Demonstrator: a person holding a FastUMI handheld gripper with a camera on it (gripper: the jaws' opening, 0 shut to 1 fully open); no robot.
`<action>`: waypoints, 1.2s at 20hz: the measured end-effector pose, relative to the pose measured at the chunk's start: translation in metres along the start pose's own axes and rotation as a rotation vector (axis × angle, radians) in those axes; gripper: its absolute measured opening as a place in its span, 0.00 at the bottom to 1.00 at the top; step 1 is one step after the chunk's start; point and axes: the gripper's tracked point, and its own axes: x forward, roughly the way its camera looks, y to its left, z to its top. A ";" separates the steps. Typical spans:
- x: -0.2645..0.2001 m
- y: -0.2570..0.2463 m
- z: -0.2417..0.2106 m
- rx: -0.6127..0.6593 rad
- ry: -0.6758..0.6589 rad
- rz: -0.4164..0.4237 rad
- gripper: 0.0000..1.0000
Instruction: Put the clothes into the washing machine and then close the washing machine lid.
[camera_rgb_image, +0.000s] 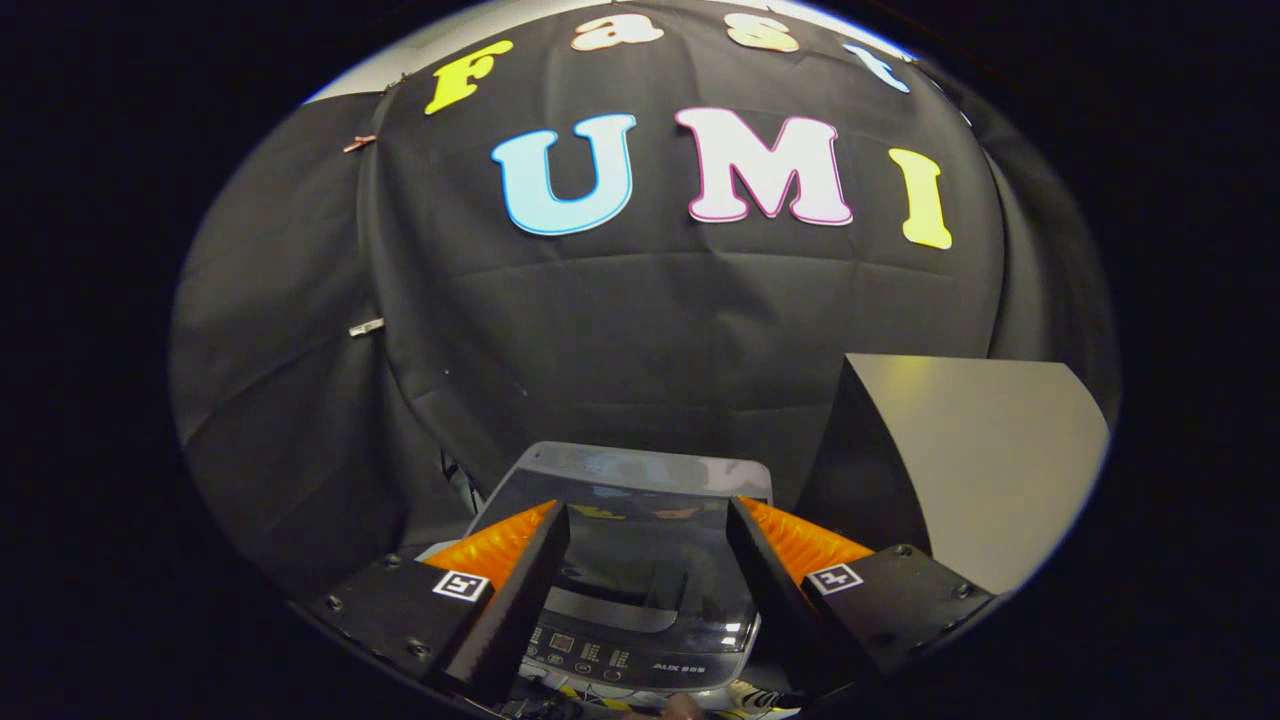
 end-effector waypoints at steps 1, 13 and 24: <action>-0.011 0.001 0.004 -0.007 -0.021 0.008 0.99; -0.215 -0.023 0.104 -0.061 -0.488 0.107 0.98; -0.349 -0.075 0.086 -0.140 -0.692 0.004 0.98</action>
